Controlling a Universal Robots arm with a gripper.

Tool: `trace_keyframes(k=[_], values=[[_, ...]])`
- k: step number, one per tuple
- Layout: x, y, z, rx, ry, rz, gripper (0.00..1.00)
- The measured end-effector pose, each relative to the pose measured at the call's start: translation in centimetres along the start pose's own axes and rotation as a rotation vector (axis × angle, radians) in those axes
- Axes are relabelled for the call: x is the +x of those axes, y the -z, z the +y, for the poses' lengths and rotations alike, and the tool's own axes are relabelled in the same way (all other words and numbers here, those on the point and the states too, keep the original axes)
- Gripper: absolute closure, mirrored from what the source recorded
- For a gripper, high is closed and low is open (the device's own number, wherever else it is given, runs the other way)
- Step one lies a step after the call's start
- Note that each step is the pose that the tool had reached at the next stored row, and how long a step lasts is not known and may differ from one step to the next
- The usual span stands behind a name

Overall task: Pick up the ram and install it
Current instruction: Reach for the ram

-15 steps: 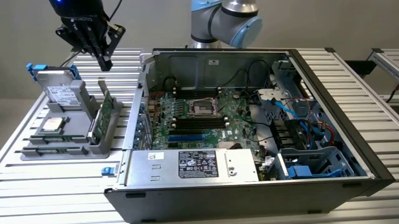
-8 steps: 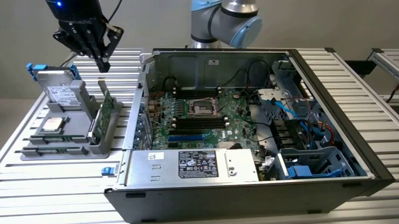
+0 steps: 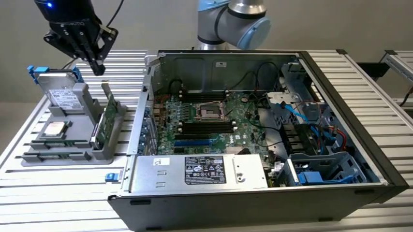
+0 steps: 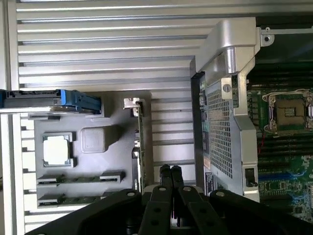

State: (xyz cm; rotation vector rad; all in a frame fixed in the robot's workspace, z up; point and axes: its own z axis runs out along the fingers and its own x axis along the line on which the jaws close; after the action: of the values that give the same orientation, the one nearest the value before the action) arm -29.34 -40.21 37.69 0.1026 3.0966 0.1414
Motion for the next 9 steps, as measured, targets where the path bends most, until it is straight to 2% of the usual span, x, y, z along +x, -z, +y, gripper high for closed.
trace_keyframes(k=[9], values=[[2.4,0.1,-0.16,-0.0001,0.02,0.0118,0.9]])
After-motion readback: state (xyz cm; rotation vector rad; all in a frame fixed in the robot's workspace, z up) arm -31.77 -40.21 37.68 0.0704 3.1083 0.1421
